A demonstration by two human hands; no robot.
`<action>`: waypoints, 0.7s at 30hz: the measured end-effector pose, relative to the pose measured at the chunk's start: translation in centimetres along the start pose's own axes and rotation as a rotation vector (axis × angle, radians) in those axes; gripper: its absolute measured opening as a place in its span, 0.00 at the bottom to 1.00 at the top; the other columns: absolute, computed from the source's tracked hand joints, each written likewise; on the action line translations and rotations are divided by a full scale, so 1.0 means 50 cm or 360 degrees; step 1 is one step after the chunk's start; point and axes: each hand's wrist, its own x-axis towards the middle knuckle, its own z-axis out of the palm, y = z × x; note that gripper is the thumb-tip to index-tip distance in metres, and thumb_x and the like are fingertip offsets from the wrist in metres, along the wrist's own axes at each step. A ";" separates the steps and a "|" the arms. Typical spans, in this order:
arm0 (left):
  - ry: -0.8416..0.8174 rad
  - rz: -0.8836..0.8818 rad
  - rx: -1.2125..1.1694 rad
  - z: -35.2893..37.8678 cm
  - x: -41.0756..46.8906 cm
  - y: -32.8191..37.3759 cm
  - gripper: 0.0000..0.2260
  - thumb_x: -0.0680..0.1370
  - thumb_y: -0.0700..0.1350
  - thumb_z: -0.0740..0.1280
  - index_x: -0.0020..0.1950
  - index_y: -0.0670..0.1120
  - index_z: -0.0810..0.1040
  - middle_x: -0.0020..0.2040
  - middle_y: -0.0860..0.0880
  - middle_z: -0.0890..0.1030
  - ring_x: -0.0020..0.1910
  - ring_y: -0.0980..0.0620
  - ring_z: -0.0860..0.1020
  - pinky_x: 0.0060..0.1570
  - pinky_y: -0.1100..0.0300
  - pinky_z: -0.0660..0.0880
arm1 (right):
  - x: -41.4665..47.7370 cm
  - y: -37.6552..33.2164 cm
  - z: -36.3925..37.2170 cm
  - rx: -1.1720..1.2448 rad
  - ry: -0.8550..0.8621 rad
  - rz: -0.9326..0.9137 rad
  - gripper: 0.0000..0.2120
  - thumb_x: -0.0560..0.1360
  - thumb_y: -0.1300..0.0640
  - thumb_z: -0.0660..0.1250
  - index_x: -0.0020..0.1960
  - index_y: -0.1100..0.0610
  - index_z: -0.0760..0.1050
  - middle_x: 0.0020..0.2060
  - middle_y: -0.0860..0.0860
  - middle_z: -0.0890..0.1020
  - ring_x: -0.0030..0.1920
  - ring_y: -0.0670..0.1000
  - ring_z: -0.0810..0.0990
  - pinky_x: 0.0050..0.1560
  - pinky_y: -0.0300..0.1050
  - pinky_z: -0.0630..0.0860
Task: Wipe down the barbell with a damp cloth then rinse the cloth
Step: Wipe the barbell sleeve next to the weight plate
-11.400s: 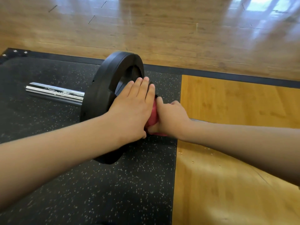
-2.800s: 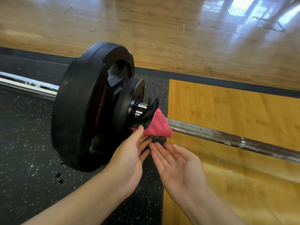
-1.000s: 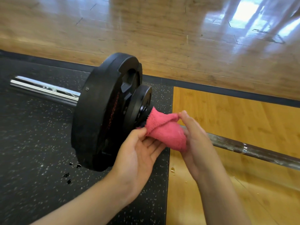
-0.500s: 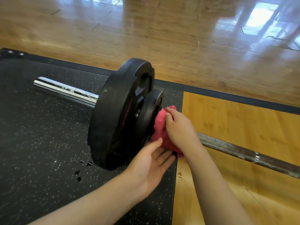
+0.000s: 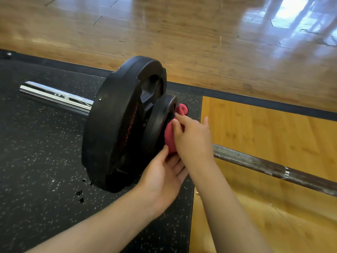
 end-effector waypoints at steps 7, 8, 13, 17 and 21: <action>-0.0043 -0.0007 -0.0032 0.008 -0.018 0.002 0.18 0.83 0.52 0.53 0.62 0.44 0.75 0.59 0.42 0.81 0.62 0.46 0.76 0.65 0.51 0.69 | -0.016 0.020 -0.021 0.0075 -0.0098 0.0076 0.16 0.81 0.50 0.60 0.67 0.48 0.74 0.55 0.50 0.83 0.64 0.46 0.57 0.77 0.47 0.44; -0.0068 0.0017 -0.0082 0.009 -0.027 0.003 0.18 0.83 0.52 0.53 0.64 0.43 0.74 0.60 0.42 0.80 0.63 0.45 0.75 0.65 0.51 0.69 | 0.001 0.026 -0.022 0.0075 -0.0156 0.0088 0.15 0.81 0.49 0.58 0.66 0.47 0.76 0.55 0.50 0.83 0.62 0.46 0.68 0.76 0.45 0.40; -0.0184 -0.0049 -0.0147 0.022 -0.024 0.022 0.24 0.82 0.55 0.52 0.65 0.39 0.74 0.60 0.37 0.79 0.63 0.42 0.75 0.69 0.50 0.66 | -0.034 0.027 -0.031 0.0207 -0.0140 0.0079 0.18 0.80 0.50 0.61 0.70 0.46 0.71 0.58 0.49 0.82 0.64 0.43 0.54 0.77 0.48 0.47; -0.0077 0.0098 -0.0083 0.020 -0.006 -0.013 0.20 0.83 0.53 0.51 0.67 0.45 0.74 0.61 0.42 0.80 0.64 0.47 0.75 0.71 0.51 0.64 | -0.012 0.029 -0.022 0.0117 -0.0126 0.0085 0.16 0.80 0.48 0.61 0.67 0.47 0.75 0.58 0.49 0.82 0.64 0.45 0.67 0.76 0.44 0.43; -0.0062 0.0151 -0.0114 0.016 -0.020 -0.015 0.20 0.82 0.53 0.52 0.68 0.43 0.69 0.65 0.43 0.77 0.66 0.48 0.73 0.71 0.51 0.63 | 0.020 0.038 -0.027 0.0213 -0.0249 0.0104 0.13 0.81 0.50 0.59 0.61 0.47 0.79 0.54 0.50 0.83 0.61 0.51 0.74 0.75 0.51 0.54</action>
